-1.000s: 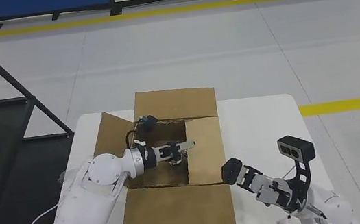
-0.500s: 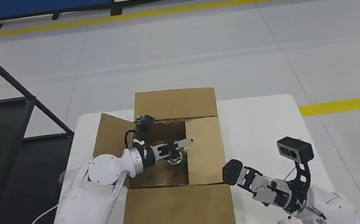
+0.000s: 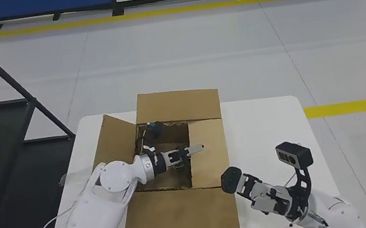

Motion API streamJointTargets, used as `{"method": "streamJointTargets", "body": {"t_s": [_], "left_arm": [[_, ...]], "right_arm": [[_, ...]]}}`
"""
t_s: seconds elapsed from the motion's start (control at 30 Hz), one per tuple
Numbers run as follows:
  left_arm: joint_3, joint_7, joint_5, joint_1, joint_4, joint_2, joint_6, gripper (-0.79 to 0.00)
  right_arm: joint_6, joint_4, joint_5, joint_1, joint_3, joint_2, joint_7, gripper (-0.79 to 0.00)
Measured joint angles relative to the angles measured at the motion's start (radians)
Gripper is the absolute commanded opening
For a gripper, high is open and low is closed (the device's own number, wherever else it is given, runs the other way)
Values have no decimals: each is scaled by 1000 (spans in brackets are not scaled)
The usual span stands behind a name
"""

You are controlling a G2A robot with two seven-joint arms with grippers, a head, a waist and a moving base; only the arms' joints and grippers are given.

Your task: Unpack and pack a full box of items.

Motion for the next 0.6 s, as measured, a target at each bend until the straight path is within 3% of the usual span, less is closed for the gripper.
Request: {"method": "streamJointTargets", "body": {"t_s": [0.3, 0.6], "left_arm": [[25, -19, -33, -31, 43, -20, -41, 0], [-18, -22, -18, 6, -46, -9, -52, 0]], "right_arm": [[-10, -10, -10, -13, -6, 16, -11, 0], [-12, -6, -9, 3, -28, 30, -20, 0]]}}
